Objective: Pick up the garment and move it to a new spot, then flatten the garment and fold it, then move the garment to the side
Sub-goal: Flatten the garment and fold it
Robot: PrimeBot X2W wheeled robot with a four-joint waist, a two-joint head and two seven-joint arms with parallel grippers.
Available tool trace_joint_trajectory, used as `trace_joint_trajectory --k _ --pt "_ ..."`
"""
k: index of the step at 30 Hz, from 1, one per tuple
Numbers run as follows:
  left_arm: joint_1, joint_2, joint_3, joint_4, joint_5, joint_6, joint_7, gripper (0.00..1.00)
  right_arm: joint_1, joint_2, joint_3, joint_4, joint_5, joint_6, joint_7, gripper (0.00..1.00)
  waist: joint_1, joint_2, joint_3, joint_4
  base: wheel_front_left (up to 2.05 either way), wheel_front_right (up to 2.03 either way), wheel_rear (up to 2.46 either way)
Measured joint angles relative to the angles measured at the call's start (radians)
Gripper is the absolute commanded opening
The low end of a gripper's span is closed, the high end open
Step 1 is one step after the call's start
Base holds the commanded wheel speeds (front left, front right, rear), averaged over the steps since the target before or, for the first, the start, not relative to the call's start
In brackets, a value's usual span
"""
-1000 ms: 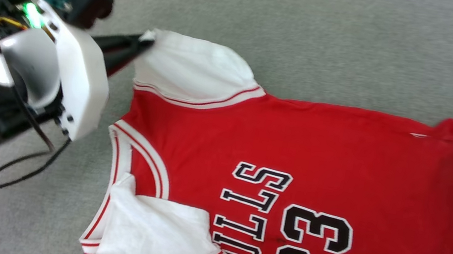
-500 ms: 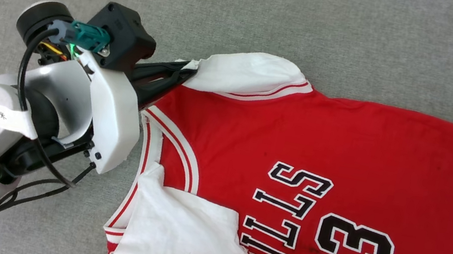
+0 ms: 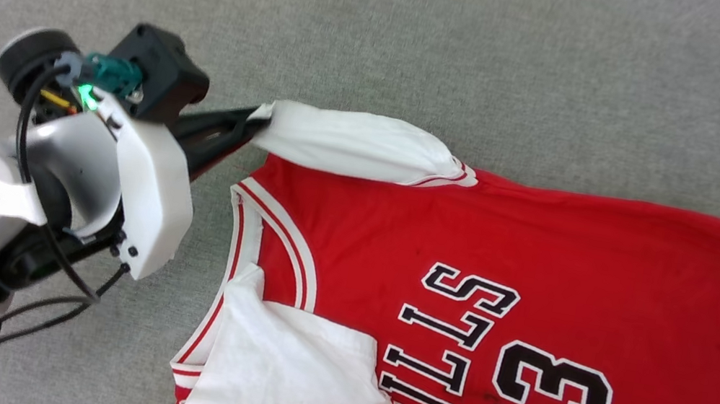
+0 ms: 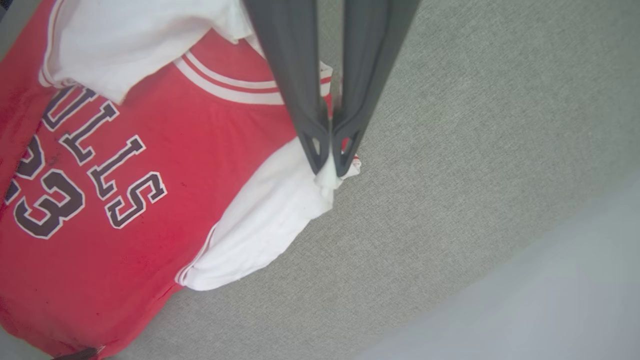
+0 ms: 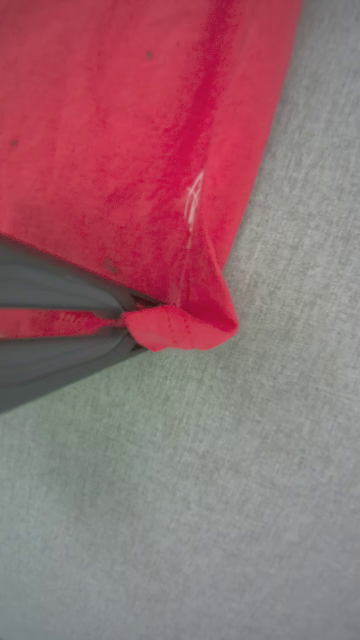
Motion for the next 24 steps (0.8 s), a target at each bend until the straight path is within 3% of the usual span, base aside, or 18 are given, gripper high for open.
trace_joint_trajectory --k 4,9,19,24 --pt "0.079 0.008 -0.001 0.012 -0.022 0.028 -0.034 0.00 0.041 0.030 -0.041 0.013 0.030 0.002 -0.078 0.00 0.0000 0.0000 -0.069 -0.016 0.00 0.00 0.00" --pt "0.193 0.048 -0.007 -0.012 -0.042 0.072 -0.068 0.00 0.155 0.061 -0.112 -0.057 0.067 0.002 -0.146 0.00 0.0000 0.0000 -0.160 -0.032 0.00 0.00 0.00" --pt "0.443 0.127 -0.049 -0.116 -0.078 0.177 -0.114 0.00 0.424 0.103 -0.153 -0.190 0.098 0.002 -0.173 0.00 -0.0002 0.0000 -0.277 -0.058 0.00 0.00 0.00" --pt "0.516 0.147 -0.075 -0.126 -0.079 0.202 -0.122 0.00 0.519 0.101 -0.158 -0.226 0.112 0.002 -0.166 0.00 -0.0001 0.0001 -0.282 -0.060 0.00 0.00 0.00"
